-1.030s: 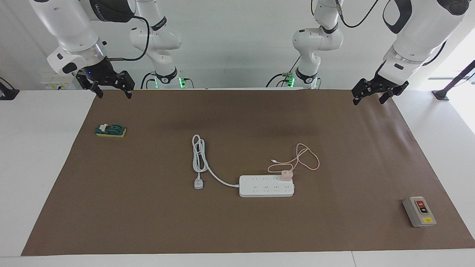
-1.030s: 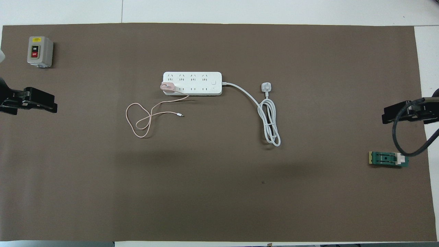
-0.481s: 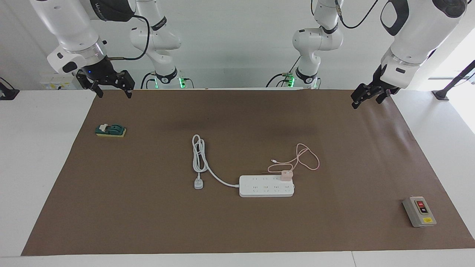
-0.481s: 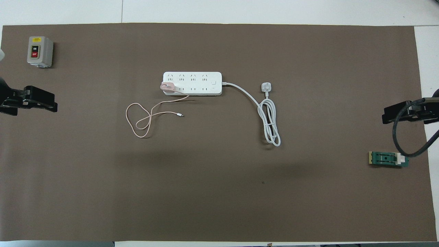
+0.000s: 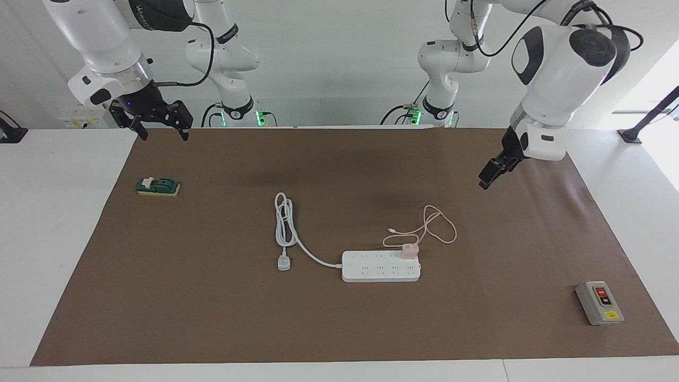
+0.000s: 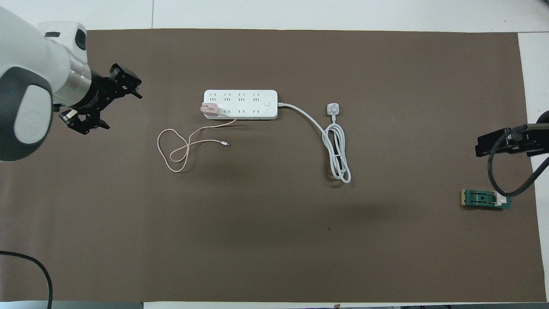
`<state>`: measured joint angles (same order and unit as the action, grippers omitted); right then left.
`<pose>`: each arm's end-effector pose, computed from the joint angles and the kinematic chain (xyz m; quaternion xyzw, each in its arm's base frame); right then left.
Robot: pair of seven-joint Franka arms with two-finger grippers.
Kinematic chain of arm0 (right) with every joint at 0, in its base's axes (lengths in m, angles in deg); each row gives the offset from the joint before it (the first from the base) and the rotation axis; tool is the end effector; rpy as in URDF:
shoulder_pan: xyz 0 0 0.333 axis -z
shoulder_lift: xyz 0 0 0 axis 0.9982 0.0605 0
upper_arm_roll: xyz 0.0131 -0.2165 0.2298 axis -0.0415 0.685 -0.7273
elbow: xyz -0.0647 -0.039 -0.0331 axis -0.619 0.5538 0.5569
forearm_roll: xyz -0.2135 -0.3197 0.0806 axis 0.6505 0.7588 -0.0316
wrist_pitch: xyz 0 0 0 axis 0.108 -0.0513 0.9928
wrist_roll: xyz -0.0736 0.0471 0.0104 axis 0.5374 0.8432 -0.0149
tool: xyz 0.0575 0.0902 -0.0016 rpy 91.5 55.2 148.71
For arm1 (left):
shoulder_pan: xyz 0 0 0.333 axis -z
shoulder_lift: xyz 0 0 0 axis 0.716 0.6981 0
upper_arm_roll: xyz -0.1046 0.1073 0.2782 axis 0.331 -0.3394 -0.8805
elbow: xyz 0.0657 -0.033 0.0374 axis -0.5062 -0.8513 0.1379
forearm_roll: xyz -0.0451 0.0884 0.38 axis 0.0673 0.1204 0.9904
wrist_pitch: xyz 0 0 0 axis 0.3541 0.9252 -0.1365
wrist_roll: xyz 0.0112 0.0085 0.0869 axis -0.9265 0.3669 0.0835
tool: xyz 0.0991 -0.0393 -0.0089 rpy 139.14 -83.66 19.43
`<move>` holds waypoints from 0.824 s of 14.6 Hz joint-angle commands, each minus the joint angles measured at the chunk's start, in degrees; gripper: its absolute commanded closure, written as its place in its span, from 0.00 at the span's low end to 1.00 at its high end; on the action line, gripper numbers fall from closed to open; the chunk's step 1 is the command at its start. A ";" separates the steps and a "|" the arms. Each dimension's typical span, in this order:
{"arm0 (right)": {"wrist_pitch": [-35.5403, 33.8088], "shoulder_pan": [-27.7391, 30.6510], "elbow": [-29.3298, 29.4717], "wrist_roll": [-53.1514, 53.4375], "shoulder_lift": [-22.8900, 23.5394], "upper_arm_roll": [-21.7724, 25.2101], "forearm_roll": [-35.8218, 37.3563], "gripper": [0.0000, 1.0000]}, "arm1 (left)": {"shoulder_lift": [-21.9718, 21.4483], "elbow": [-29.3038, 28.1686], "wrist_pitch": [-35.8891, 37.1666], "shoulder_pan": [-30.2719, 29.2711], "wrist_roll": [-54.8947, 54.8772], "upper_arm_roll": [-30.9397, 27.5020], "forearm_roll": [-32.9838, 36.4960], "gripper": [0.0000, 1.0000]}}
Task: Unplug charger and place it aside
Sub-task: 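Grasp the pink charger with the left gripper while the right gripper grasps the strip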
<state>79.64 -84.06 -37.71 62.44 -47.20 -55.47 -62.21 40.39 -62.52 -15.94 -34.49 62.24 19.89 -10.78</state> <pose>0.5268 -0.0121 0.6032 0.9989 -0.0145 -0.0438 0.0051 0.6097 -0.1532 0.5221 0.9251 0.3794 -0.0045 0.0149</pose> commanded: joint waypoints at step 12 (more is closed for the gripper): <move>19.85 -9.83 -3.10 38.83 16.42 -0.71 -19.51 0.00 | 20.51 8.00 -12.19 10.83 48.62 -0.87 -0.15 0.00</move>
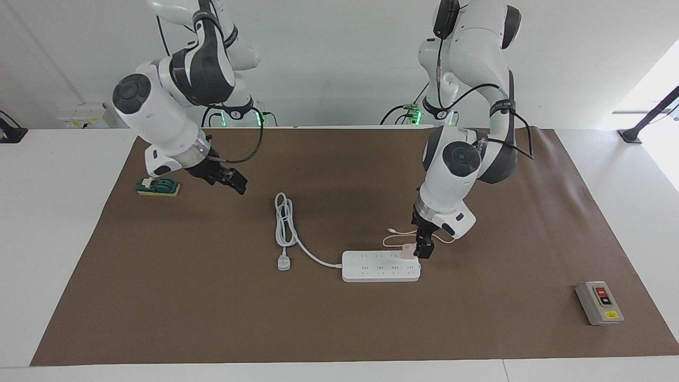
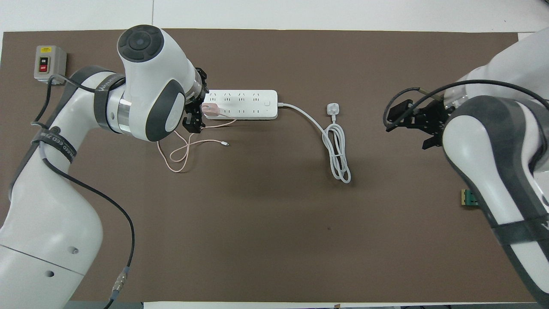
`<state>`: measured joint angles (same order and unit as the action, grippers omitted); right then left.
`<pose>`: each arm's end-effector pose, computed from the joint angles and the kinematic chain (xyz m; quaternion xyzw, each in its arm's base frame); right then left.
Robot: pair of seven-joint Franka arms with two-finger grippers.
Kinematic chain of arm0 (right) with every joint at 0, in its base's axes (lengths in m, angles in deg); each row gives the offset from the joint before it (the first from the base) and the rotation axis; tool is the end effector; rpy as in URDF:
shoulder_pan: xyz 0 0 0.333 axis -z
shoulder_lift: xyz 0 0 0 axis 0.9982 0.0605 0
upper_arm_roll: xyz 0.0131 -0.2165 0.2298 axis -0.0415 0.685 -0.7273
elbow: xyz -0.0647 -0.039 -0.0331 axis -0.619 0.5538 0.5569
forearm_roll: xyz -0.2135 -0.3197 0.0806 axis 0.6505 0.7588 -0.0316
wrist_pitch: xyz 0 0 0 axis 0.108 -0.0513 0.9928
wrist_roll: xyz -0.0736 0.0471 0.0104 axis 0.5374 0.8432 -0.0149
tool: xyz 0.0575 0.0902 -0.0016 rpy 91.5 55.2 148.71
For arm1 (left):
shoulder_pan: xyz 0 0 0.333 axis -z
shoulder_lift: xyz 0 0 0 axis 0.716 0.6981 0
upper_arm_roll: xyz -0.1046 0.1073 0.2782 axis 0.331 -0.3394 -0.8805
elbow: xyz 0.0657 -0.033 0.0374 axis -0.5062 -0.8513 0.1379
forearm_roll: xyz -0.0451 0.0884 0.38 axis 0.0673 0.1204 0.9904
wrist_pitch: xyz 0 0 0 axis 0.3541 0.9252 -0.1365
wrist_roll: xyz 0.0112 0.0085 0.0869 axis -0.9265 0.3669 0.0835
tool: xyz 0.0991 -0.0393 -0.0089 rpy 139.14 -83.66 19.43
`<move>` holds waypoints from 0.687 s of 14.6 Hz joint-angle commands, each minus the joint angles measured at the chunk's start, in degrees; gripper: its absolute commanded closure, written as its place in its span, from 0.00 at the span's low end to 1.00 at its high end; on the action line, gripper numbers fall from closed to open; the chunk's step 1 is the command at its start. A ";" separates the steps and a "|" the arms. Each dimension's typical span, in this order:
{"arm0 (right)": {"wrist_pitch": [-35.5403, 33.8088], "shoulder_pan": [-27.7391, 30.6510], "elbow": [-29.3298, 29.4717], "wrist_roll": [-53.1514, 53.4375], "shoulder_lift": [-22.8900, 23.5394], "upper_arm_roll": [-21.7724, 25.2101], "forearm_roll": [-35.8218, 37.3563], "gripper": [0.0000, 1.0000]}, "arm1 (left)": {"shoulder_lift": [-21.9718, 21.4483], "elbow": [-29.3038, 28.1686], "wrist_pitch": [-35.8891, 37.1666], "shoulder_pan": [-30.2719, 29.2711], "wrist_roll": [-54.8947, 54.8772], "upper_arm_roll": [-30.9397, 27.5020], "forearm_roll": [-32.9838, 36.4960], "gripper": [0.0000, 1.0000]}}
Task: Unplug charger and place it aside
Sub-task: 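Grasp the pink charger with the left gripper while the right gripper grasps the strip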
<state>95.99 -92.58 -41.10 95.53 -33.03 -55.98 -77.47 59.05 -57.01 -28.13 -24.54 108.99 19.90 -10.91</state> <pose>0.5951 0.1015 0.4597 -0.9567 0.2574 0.0944 0.0980 0.6433 -0.2834 0.3691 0.7544 0.6560 -0.0220 0.0071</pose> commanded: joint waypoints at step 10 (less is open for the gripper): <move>12.83 -12.67 14.00 39.25 21.06 -0.11 -23.24 0.00 | 2.82 2.32 -1.58 0.70 1.60 -0.97 0.42 0.00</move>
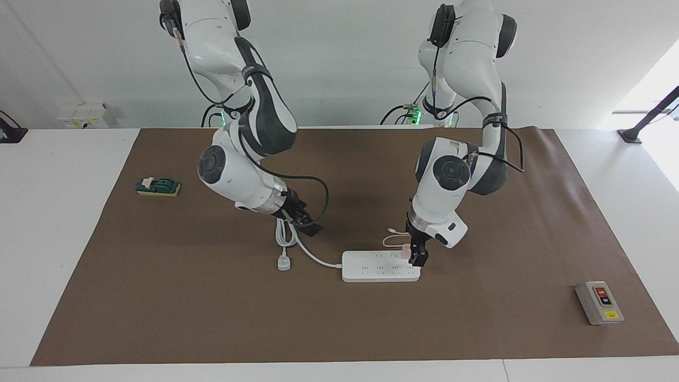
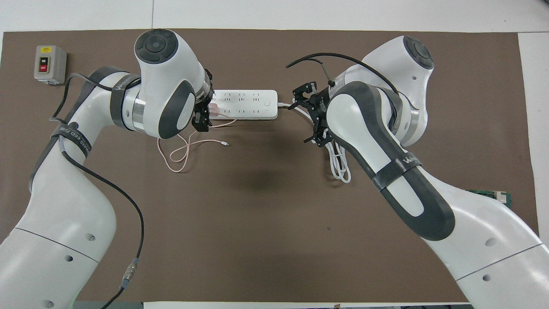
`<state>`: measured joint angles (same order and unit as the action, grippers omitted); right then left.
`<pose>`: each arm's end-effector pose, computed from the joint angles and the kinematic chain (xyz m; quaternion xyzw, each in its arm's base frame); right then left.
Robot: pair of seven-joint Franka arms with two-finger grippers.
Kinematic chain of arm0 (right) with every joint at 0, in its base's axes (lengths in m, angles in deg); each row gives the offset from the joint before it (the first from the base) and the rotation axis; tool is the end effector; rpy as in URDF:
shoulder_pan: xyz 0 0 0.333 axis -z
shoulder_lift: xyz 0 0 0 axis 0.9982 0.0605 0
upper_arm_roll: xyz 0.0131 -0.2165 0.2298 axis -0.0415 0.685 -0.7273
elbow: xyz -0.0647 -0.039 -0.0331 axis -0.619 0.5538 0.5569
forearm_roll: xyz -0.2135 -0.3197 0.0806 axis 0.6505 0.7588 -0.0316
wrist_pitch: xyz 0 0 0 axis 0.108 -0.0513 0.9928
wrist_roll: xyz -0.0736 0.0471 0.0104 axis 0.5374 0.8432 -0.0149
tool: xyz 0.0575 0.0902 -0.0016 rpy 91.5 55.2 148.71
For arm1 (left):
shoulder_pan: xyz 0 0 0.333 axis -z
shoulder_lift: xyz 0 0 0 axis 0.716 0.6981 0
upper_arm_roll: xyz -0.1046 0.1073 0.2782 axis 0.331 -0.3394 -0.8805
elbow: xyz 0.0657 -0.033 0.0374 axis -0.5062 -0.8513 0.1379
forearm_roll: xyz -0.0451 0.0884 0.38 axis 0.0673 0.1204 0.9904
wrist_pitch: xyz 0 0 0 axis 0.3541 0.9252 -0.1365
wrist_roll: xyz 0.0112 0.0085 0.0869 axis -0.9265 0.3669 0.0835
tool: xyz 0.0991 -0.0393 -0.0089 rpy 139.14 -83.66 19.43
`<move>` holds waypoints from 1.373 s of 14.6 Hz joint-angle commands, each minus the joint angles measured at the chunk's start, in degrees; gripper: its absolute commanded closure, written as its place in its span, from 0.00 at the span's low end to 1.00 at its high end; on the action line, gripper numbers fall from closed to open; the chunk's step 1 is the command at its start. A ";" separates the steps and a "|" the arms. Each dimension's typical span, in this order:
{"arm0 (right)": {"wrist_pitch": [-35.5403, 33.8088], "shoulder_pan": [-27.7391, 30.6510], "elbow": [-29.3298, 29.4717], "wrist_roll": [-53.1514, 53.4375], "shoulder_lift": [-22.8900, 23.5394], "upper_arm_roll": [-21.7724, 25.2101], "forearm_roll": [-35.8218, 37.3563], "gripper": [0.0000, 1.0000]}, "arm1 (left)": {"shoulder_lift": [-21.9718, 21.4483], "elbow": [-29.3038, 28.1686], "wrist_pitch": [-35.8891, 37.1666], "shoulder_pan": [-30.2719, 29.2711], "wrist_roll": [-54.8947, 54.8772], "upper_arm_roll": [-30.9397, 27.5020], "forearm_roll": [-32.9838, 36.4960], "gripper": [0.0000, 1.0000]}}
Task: Unplug charger and place it aside
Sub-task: 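Grasp the pink charger with the left gripper while the right gripper grasps the strip, then hold the power strip with the right gripper and pull the charger out with the left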
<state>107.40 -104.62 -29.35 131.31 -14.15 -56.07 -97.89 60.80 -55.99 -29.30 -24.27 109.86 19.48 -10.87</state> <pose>0.6424 0.2651 0.3648 -0.8069 0.5211 0.2066 0.1861 0.6499 -0.2848 0.3576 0.7486 0.6626 -0.0189 0.0097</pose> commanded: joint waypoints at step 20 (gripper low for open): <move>5.30 -0.98 22.91 8.67 24.34 0.07 -13.03 0.00 | 2.39 0.77 -3.40 0.34 -0.40 -0.55 0.82 1.00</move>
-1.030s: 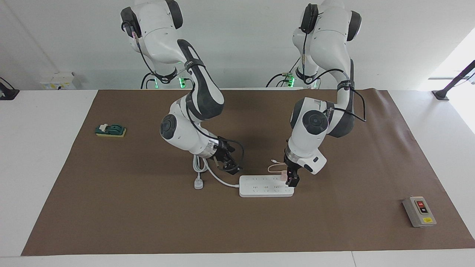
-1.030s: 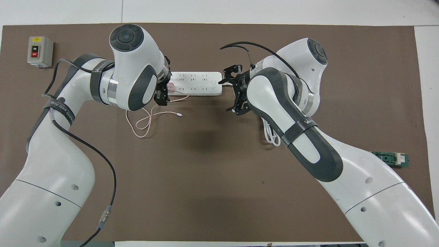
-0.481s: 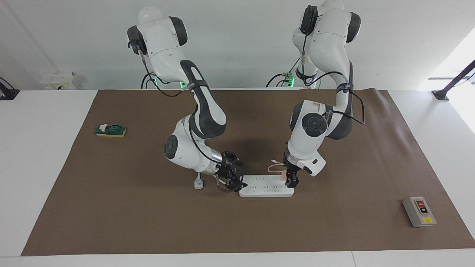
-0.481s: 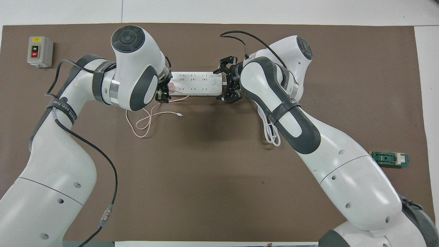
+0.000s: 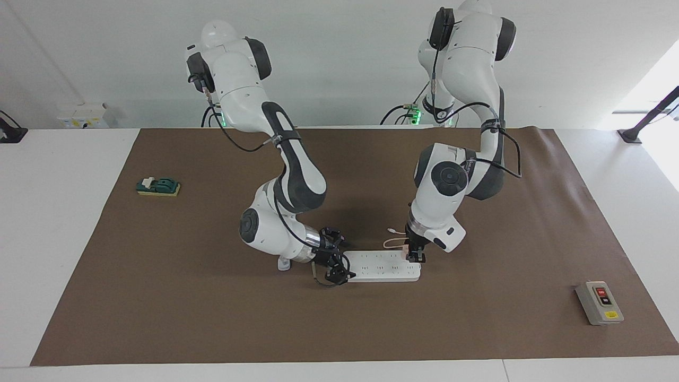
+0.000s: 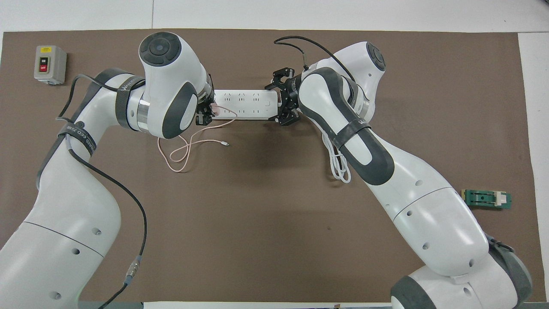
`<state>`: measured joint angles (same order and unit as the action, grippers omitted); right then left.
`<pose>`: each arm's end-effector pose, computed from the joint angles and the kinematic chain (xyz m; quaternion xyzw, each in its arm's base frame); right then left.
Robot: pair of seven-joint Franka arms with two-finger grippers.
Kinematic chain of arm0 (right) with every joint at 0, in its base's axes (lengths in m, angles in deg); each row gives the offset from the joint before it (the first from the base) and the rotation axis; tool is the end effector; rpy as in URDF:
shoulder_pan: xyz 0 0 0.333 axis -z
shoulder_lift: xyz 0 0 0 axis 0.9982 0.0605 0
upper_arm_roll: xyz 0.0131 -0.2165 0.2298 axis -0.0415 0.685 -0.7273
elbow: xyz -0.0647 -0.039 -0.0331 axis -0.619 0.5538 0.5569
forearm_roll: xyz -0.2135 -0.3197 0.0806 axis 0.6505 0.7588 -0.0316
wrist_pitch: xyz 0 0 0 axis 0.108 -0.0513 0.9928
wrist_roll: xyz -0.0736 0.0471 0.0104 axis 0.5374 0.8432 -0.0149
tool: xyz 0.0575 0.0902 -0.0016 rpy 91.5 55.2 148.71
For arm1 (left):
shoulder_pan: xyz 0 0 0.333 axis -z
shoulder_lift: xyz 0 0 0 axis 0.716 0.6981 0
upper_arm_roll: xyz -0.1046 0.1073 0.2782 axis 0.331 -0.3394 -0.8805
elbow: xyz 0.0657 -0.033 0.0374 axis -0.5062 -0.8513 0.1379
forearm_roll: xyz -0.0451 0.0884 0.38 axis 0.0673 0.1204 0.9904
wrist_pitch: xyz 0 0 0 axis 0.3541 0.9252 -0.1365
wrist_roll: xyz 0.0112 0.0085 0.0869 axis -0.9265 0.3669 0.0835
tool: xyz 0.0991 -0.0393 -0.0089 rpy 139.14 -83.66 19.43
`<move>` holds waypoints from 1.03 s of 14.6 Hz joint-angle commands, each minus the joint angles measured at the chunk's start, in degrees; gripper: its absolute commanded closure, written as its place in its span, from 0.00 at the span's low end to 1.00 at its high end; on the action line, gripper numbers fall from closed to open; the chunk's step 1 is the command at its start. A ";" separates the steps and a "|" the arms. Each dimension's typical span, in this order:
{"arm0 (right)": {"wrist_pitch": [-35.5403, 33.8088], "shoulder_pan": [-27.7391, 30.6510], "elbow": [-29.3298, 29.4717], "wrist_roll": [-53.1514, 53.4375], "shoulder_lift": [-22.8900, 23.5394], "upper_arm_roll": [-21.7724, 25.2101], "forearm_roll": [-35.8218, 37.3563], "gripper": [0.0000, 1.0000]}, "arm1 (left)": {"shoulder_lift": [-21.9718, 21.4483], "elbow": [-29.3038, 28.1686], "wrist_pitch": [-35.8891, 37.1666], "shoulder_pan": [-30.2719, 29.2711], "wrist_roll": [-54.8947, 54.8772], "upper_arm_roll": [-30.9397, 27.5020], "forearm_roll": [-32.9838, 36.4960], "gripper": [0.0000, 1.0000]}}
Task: Unplug charger and place it aside
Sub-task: 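Hold the power strip with the right gripper and pull the charger out with the left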
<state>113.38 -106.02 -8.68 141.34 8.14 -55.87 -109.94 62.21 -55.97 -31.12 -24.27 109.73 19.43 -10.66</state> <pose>0.7126 0.3035 0.2609 -0.6955 0.6241 0.2609 0.2423 0.6538 -0.2855 0.3431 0.7493 0.6619 -0.0159 0.0125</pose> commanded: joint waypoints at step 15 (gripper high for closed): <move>2.75 -0.63 2.25 -2.68 2.84 0.04 -0.46 0.51 | 0.99 0.75 -1.58 -0.10 -1.16 -0.67 0.70 1.00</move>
<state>114.08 -106.13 -7.68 140.32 9.65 -55.75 -109.94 62.22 -55.97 -31.14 -24.29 109.64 19.41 -10.67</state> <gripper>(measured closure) 0.066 0.692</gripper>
